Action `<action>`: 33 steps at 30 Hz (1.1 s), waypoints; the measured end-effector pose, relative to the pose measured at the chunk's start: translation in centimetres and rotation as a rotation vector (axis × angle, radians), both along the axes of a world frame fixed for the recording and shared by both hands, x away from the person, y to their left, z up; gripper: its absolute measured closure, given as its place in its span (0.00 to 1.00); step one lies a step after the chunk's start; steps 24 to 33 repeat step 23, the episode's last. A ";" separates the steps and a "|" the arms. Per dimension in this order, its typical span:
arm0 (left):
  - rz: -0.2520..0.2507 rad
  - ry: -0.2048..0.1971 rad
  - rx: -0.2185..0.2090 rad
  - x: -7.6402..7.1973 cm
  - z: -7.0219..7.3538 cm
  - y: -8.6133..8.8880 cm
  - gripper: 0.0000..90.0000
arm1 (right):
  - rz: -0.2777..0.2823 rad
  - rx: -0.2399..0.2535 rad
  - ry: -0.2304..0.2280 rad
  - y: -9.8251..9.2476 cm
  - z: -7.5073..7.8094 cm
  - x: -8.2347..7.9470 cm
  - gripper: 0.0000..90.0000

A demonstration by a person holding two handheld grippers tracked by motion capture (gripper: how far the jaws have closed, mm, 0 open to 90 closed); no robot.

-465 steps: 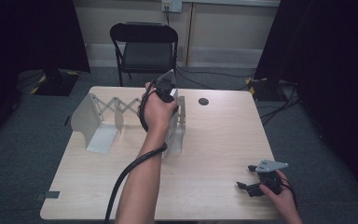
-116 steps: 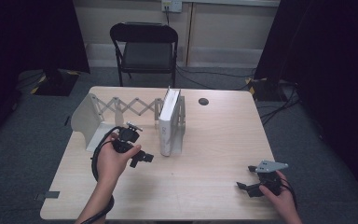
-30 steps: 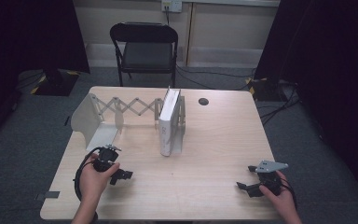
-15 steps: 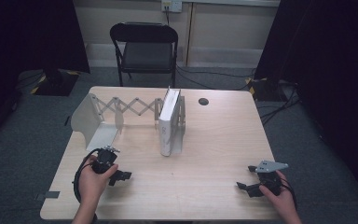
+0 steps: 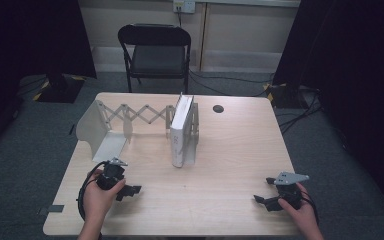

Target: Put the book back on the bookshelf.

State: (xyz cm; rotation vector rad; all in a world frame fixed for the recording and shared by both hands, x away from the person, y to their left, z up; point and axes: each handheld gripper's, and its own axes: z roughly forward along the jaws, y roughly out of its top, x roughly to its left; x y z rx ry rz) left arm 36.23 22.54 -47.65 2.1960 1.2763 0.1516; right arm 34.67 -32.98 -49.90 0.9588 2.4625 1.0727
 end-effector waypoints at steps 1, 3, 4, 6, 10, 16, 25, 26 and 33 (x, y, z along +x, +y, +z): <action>-0.004 -0.007 0.002 -0.1 0.0 0.0 0.17 | 0.000 0.000 0.000 0.0 0.0 0.0 0.14; -0.013 -0.014 0.009 -0.2 -0.1 0.0 0.17 | 0.001 -0.001 0.001 0.0 0.0 0.0 0.14; -0.014 -0.022 0.004 -0.2 -0.1 0.0 0.17 | 0.000 0.000 0.000 0.0 0.0 0.0 0.14; -0.014 -0.030 0.002 -0.3 -0.2 0.2 0.17 | 0.000 0.000 0.000 0.0 0.0 0.0 0.14; -0.020 -0.044 -0.006 -0.5 -0.3 0.3 0.17 | 0.000 -0.001 0.001 0.0 0.0 0.0 0.14; -0.041 -0.078 0.014 -0.9 -0.5 0.1 0.15 | 0.000 0.000 0.000 0.0 0.0 0.0 0.14; -0.050 -0.103 0.011 -1.1 -0.8 -0.1 0.11 | 0.000 -0.002 0.000 0.0 0.0 0.0 0.14; -0.050 -0.103 0.011 -1.1 -0.8 -0.1 0.11 | 0.000 -0.002 0.000 0.0 0.0 0.0 0.14; -0.050 -0.103 0.011 -1.1 -0.8 -0.1 0.11 | 0.000 -0.002 0.000 0.0 0.0 0.0 0.14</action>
